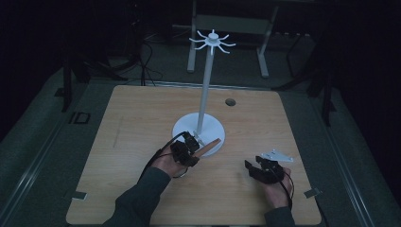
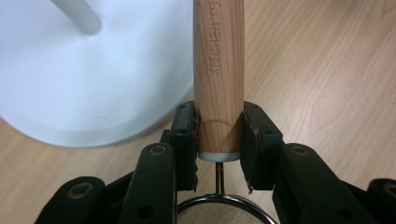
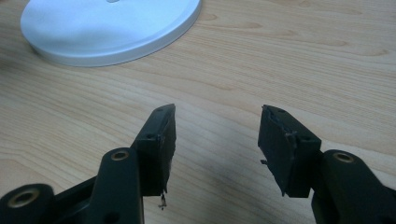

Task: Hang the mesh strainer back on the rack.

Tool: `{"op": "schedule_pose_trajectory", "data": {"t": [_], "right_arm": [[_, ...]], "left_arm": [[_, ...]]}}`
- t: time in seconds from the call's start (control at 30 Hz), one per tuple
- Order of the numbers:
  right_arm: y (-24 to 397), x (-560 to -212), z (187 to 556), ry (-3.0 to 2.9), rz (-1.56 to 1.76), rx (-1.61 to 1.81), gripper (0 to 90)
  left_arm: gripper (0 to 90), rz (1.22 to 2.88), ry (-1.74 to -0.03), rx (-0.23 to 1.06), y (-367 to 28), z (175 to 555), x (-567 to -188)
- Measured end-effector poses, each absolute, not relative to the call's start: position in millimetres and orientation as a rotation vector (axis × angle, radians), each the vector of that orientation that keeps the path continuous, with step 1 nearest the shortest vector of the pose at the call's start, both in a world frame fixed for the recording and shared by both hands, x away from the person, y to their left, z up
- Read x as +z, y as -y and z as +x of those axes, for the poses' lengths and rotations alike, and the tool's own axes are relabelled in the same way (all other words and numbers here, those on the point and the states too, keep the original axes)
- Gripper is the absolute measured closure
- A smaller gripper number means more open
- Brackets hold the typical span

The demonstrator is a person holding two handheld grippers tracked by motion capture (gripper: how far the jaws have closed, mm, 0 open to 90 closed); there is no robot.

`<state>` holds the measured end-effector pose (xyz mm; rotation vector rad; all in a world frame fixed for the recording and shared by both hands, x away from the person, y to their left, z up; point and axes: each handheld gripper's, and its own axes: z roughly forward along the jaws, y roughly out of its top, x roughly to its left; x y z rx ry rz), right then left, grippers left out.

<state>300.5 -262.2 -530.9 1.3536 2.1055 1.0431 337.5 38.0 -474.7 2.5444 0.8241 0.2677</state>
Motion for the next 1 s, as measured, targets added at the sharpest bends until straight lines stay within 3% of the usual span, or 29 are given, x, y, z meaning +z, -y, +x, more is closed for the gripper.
{"op": "schedule_pose_trajectory", "data": {"t": [1.0], "right_arm": [[264.2,-531.0,300.3,-2.093,1.357,1.044,46.6]], "left_arm": [[69.3,2.269,-0.910,0.423,-46.1,330.0,-430.2]]}}
